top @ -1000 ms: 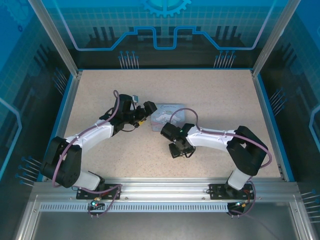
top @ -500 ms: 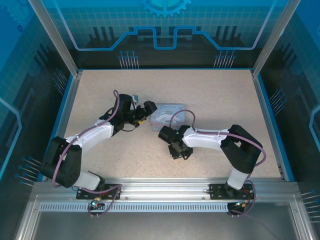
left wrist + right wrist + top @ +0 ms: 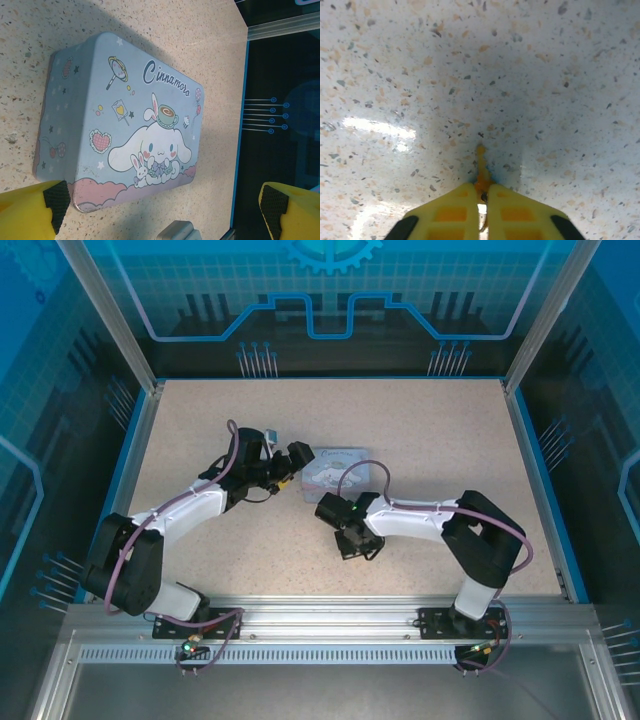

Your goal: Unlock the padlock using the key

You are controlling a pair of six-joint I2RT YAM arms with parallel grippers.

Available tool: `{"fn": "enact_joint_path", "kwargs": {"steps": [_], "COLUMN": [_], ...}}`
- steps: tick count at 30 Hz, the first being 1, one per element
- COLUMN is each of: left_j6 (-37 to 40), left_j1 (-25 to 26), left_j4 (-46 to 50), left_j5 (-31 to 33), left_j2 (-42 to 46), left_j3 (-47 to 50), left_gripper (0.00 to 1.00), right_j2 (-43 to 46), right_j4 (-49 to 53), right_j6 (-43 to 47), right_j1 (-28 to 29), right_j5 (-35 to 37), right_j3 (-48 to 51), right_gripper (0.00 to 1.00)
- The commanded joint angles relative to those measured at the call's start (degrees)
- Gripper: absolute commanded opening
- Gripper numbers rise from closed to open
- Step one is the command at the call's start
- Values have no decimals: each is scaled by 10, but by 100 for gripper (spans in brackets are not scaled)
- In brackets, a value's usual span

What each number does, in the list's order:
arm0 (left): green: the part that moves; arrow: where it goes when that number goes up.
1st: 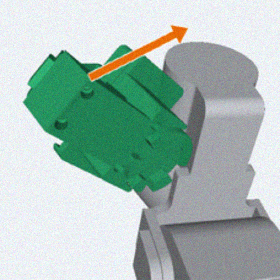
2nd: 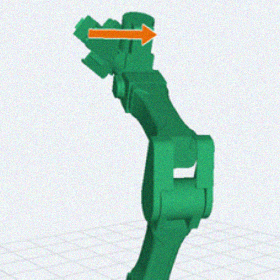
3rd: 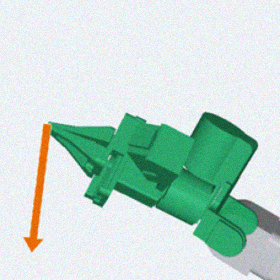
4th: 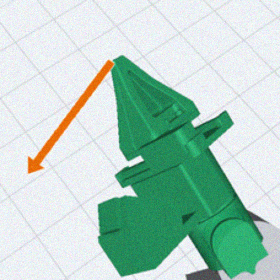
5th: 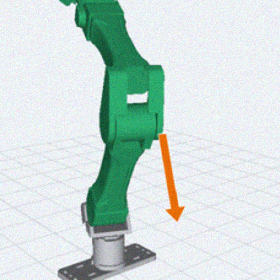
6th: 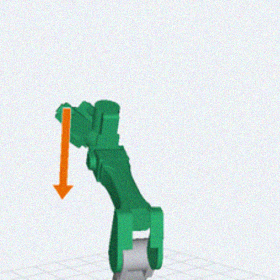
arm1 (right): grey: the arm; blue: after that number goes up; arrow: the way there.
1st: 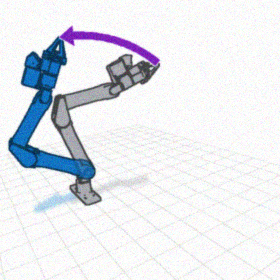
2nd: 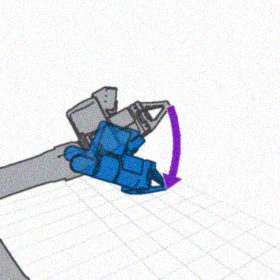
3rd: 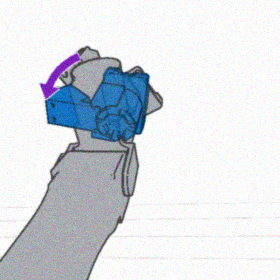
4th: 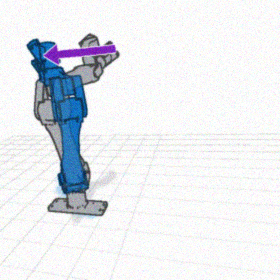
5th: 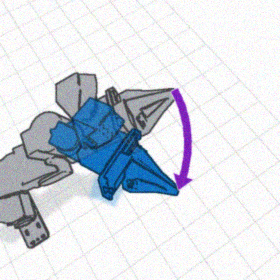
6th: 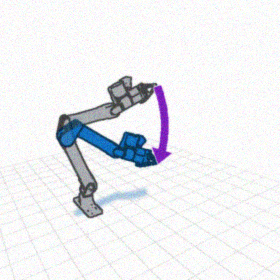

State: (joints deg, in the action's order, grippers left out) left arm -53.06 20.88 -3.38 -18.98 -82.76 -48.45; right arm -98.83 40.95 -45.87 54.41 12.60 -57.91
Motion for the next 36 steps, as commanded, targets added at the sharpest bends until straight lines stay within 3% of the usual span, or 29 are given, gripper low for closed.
{"fn": "enact_joint_path", "kwargs": {"steps": [1, 14, 27, 36], "left_j6": [-5, -14, -46, -97], "left_j1": [-3, -4, 10, 37], "left_j4": [-16, -6, -24, -63], "left_j5": [-15, -7, -26, -27], "left_j2": [1, 24, 53, 48], "left_j3": [7, 13, 20, 32], "left_gripper": [99, 99, 99, 99], "right_j2": [-10, 133, 280, 326], "right_j4": [-9, -76, -217, -332], "right_j6": [13, 81, 90, 77], "right_j1": [-5, -60, -201, -246], "right_j5": [-7, -89, -302, -392], "right_j3": [34, 65, 143, 181], "right_gripper": [2, 0, 0, 0]}}
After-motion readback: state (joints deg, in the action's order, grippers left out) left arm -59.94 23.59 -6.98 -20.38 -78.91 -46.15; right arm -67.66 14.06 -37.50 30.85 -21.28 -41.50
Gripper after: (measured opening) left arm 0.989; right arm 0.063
